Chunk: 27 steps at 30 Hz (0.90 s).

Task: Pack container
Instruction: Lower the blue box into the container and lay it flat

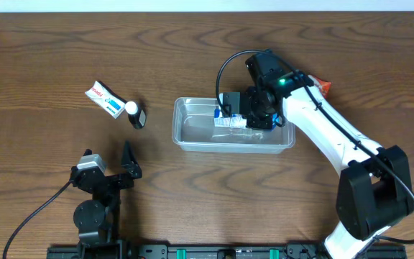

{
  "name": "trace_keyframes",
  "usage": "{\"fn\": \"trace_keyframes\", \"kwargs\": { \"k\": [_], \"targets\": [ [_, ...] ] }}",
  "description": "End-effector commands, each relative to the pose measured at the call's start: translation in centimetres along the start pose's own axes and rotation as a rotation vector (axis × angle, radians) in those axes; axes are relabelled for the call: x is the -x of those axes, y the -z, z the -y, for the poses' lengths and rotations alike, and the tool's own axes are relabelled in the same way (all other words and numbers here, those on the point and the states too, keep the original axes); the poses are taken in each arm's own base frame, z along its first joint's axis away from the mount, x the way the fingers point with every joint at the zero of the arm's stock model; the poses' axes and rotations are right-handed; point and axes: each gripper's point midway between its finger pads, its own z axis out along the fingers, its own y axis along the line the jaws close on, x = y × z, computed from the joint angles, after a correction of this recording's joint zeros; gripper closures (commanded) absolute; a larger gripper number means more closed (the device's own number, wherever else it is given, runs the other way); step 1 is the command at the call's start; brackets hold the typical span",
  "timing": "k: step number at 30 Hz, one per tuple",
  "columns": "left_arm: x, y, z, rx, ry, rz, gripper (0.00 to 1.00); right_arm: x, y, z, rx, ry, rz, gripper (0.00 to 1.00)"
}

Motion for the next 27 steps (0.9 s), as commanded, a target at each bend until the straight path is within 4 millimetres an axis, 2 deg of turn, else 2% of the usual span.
{"fn": "trace_keyframes", "kwargs": {
  "k": [1, 10, 13, 23, 27],
  "targets": [
    [-1.5, -0.1, -0.5, 0.019, -0.008, -0.045, 0.02, -0.4, -1.7, -2.0, 0.059, 0.025, -0.024, 0.99],
    [-1.5, -0.1, -0.5, 0.019, -0.008, -0.045, 0.02, -0.3, -1.8, -2.6, 0.074, 0.017, -0.028, 0.99],
    [-1.5, -0.1, -0.5, 0.019, -0.008, -0.045, 0.02, -0.2, -1.8, -2.8, 0.078, 0.004, -0.032, 0.96],
    [-1.5, -0.1, -0.5, 0.019, -0.008, -0.045, 0.02, -0.8, -1.7, -3.8, 0.118, -0.003, -0.057, 0.80],
    [-1.5, -0.1, -0.5, 0.019, -0.008, -0.045, 0.02, -1.0, -1.7, -3.7, 0.115, -0.002, -0.067, 0.64]
  ]
}}
